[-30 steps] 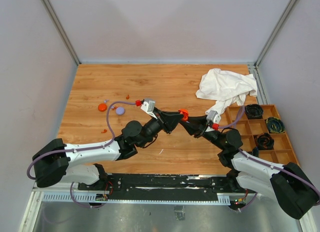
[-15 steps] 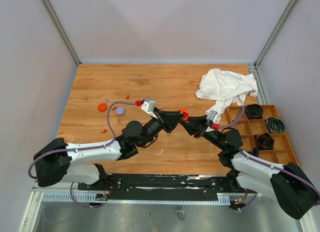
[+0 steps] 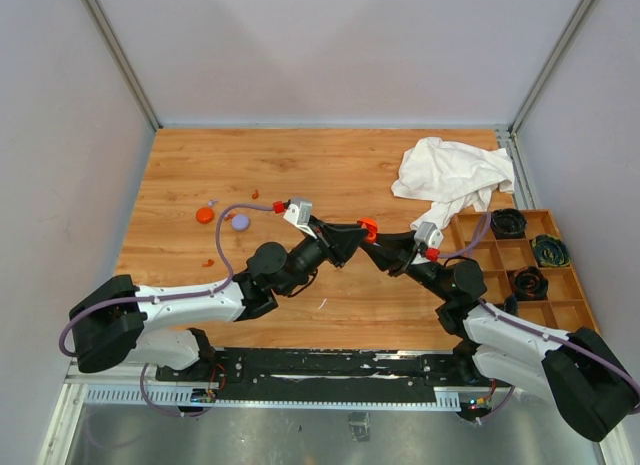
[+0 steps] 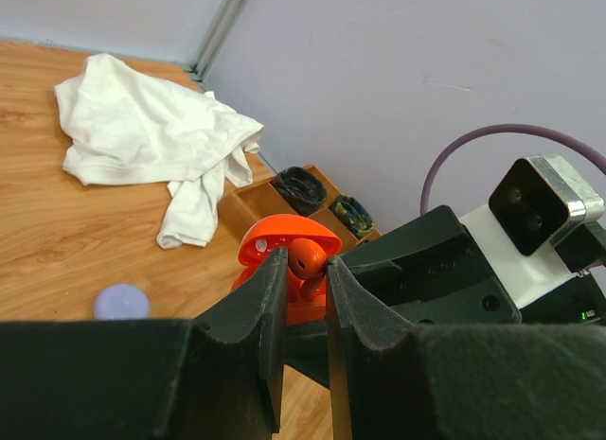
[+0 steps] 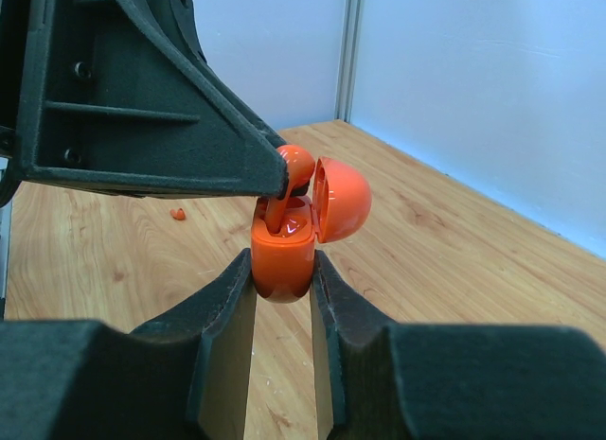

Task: Insert the wireless bluetooth earbuds into the charging case
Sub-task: Place the earbud in the charging case.

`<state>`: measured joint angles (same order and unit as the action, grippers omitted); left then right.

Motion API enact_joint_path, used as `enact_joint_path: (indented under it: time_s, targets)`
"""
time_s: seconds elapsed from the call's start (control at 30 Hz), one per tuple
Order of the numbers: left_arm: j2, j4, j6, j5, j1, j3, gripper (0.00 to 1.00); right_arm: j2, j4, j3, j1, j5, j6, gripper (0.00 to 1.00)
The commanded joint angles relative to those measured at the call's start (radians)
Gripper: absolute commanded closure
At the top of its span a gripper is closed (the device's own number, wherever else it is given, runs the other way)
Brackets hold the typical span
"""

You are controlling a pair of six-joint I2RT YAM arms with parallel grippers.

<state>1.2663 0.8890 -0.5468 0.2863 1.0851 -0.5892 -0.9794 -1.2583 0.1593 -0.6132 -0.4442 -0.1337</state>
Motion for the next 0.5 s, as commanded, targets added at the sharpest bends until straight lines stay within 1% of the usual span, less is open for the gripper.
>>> enact_joint_path:
  time_s: [0.0, 0.2, 0.47]
  targets:
    - [0.01, 0.027, -0.004, 0.02, 0.009, -0.002, 0.79, 0.016, -0.041, 0.008, -0.015, 0.007, 0.002, 0.92]
    - [-0.017, 0.025, -0.004, 0.014, 0.009, 0.007, 0.72, 0.013, -0.038, 0.008, -0.016, 0.009, 0.003, 0.92]
    - [-0.059, -0.034, -0.006, -0.033, 0.01, -0.004, 0.64, 0.012, -0.033, 0.008, -0.015, 0.006, 0.002, 0.92]
